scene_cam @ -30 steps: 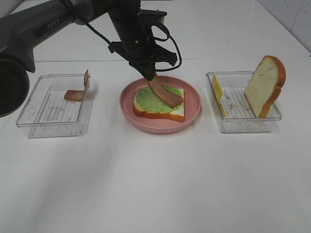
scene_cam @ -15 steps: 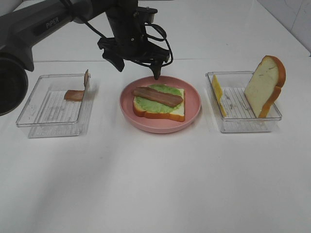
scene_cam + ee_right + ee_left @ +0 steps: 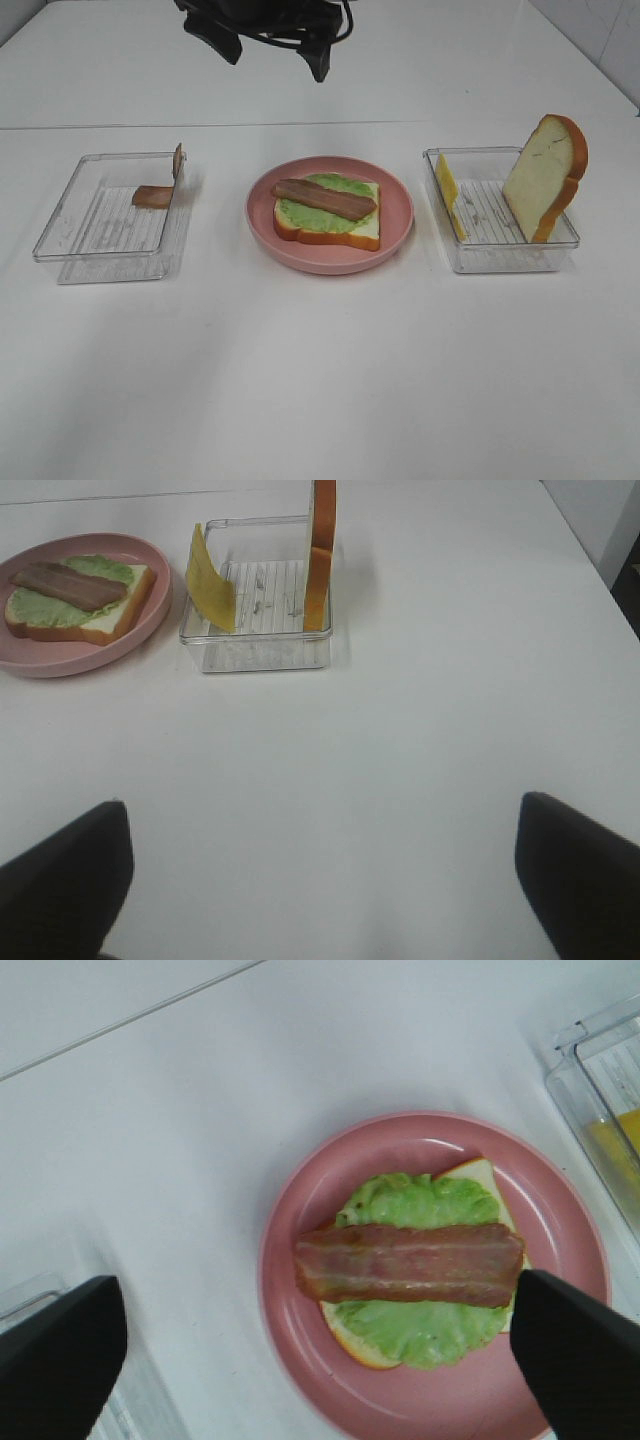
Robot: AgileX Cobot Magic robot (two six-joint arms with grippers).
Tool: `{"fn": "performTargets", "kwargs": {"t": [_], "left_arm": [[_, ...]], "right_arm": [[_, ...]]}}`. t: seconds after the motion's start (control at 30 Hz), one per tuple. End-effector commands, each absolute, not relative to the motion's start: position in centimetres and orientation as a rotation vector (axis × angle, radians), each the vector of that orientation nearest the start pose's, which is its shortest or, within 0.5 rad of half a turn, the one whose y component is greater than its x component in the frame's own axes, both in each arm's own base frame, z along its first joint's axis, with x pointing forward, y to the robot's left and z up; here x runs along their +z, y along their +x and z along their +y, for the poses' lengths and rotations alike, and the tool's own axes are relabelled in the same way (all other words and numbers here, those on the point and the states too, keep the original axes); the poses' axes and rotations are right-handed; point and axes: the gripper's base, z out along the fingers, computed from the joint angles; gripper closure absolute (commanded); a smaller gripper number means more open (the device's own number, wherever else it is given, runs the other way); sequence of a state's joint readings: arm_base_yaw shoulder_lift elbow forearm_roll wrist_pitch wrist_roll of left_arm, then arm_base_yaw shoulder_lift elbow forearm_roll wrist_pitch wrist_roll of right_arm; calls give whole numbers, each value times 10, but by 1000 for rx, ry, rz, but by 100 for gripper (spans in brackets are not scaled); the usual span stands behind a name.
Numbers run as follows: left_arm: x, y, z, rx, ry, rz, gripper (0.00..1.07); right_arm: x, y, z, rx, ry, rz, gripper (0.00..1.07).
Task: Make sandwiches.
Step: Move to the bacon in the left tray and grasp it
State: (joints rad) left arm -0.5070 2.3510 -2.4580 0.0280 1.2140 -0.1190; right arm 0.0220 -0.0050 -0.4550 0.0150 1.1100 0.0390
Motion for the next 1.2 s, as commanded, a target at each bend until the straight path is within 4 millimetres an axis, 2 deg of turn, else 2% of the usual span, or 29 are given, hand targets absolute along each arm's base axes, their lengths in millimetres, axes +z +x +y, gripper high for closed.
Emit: {"fn": "performTargets", "kwargs": {"t": [0.03, 0.07, 0.1, 0.13, 0.17, 0.23, 0.27, 0.3, 0.43, 0.47, 0.53, 0.6, 0.67, 0.7, 0.8, 0.87, 0.97, 1.03, 1.2], "left_arm": [[286, 450, -211, -120, 446, 2701, 6], [286, 450, -211, -120, 446, 2701, 6], [279, 455, -194, -116, 402, 2741, 6], [275, 457, -186, -127, 375, 2762, 6], [275, 457, -186, -127, 375, 2762, 6], [264, 465, -165, -137, 307, 2806, 6], [264, 465, -165, -137, 307, 2806, 6], [258, 471, -153, -128, 270, 2823, 6], [248, 478, -138, -116, 224, 2843, 6], [240, 481, -134, -109, 211, 2859, 6], [236, 483, -132, -105, 209, 2867, 6], [220, 489, -133, -102, 207, 2875, 6], [217, 490, -133, -104, 205, 2872, 6], [208, 493, -135, -114, 202, 2883, 6], [203, 494, -136, -115, 203, 2888, 6], [191, 497, -137, -120, 201, 2890, 6], [190, 497, -137, -120, 201, 2891, 6], [178, 499, -138, -114, 202, 2916, 6], [166, 500, -138, -107, 208, 2940, 7]], "right_arm": [[261, -5, 1, 54, 17, 2102, 9], [261, -5, 1, 54, 17, 2102, 9], [261, -5, 1, 54, 17, 2102, 9], [261, -5, 1, 54, 17, 2102, 9], [261, -5, 1, 54, 17, 2102, 9], [261, -5, 1, 54, 17, 2102, 9], [261, -5, 1, 54, 17, 2102, 9], [261, -5, 1, 54, 17, 2102, 9], [261, -5, 1, 54, 17, 2102, 9], [261, -5, 1, 54, 17, 2102, 9], [261, -5, 1, 54, 17, 2102, 9], [261, -5, 1, 54, 17, 2102, 9], [261, -5, 1, 54, 17, 2102, 9], [261, -5, 1, 54, 17, 2102, 9], [261, -5, 1, 54, 17, 2102, 9], [261, -5, 1, 54, 17, 2102, 9], [261, -5, 1, 54, 17, 2102, 9], [261, -5, 1, 54, 17, 2102, 9], [261, -5, 1, 54, 17, 2102, 9]]}}
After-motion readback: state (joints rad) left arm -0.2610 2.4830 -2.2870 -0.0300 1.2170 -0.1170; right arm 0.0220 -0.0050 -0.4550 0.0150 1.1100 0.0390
